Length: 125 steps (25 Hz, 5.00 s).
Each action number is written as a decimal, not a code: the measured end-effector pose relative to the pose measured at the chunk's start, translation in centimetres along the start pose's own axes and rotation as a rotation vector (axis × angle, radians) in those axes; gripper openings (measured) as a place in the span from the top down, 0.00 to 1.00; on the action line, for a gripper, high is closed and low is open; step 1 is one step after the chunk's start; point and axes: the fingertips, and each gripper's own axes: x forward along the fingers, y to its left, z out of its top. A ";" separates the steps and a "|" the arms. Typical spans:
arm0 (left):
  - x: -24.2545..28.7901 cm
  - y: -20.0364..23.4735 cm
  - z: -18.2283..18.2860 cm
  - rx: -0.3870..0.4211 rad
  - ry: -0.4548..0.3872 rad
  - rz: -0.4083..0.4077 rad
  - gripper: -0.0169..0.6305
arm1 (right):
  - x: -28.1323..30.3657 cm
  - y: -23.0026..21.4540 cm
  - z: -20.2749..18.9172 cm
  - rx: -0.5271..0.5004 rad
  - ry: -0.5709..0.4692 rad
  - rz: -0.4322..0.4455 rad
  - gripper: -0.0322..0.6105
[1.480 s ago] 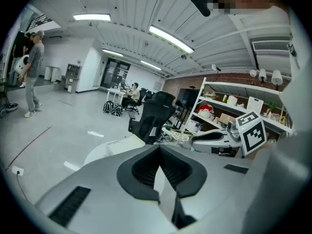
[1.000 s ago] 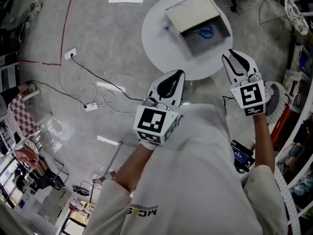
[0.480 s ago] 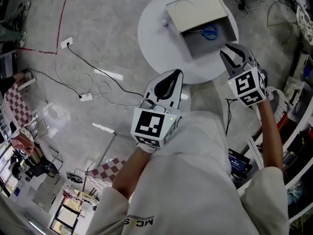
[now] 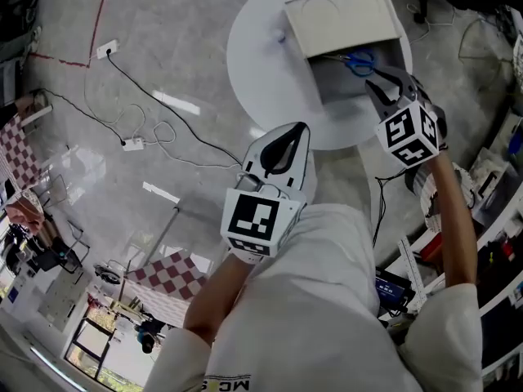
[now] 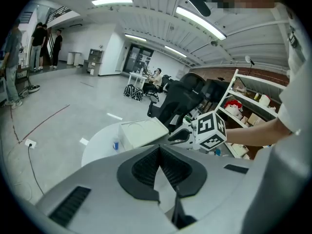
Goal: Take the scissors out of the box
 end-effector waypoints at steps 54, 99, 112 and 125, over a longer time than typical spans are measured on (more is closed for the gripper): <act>-1.5 -0.4 -0.7 0.046 0.016 -0.084 0.96 | -1.0 0.5 -3.4 -0.053 0.255 -0.008 0.72; -10.5 -5.3 11.5 0.221 -0.267 -0.163 0.96 | -31.4 2.5 9.3 0.633 -0.604 -0.540 0.72; -10.8 -5.3 12.2 0.239 -0.280 -0.173 0.96 | -31.4 3.1 10.7 0.638 -0.637 -0.540 0.72; -11.2 -5.0 11.9 0.232 -0.282 -0.176 0.96 | -31.2 3.6 10.8 0.634 -0.631 -0.539 0.72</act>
